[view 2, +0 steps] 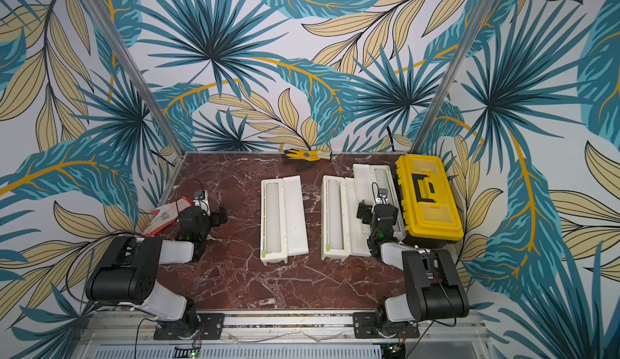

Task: Put plastic wrap rolls into dispensers
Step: Reset both arms

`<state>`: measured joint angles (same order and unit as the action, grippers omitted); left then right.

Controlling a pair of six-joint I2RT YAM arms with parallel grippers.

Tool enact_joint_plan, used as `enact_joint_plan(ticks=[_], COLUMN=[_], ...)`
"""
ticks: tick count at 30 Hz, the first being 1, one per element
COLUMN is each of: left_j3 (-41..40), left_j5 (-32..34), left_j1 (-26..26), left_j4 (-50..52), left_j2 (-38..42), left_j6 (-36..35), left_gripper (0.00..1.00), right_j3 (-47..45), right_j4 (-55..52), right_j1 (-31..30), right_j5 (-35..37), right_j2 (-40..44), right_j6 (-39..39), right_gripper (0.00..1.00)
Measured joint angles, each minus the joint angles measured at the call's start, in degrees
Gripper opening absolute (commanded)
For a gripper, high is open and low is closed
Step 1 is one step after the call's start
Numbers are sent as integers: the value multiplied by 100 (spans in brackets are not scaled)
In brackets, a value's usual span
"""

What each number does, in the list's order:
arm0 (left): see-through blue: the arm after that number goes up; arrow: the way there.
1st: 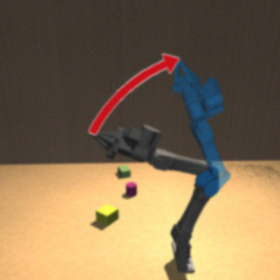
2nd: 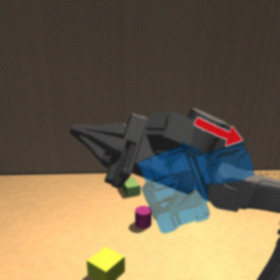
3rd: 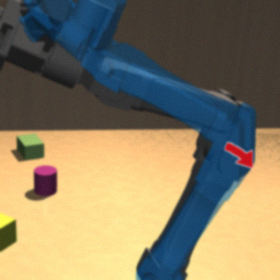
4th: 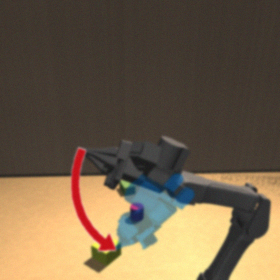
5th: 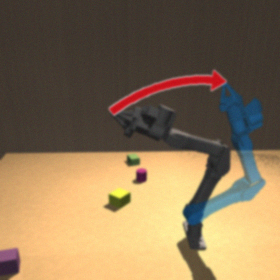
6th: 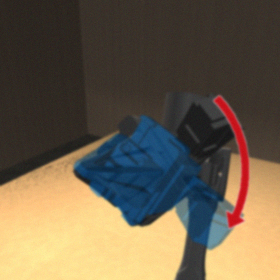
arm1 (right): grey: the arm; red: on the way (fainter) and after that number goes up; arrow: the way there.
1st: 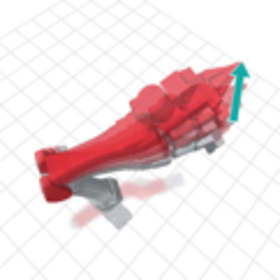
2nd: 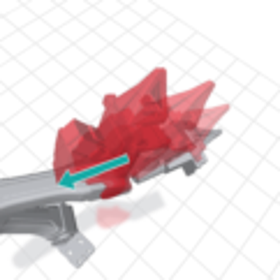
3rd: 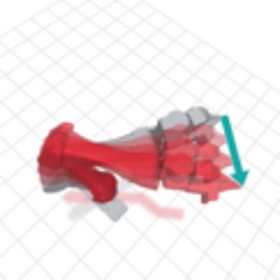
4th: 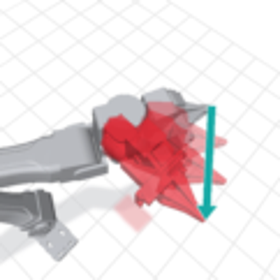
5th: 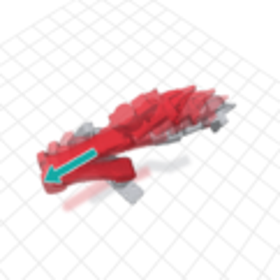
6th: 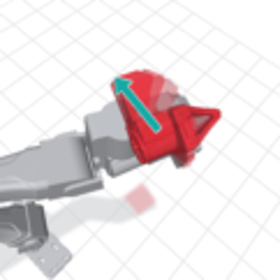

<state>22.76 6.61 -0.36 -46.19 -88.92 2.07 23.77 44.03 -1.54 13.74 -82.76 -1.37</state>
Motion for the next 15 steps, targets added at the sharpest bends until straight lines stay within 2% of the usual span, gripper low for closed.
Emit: enact_joint_plan(ticks=[15], left_j3=[0], left_j5=[-214], left_j1=[-13], left_j4=[-192], left_j2=[52], left_j6=[-33], left_gripper=[99], right_j3=[-26], right_j4=[393], right_j1=[68], right_j5=[-332], right_j2=[-160], right_j6=[55], right_gripper=[99])
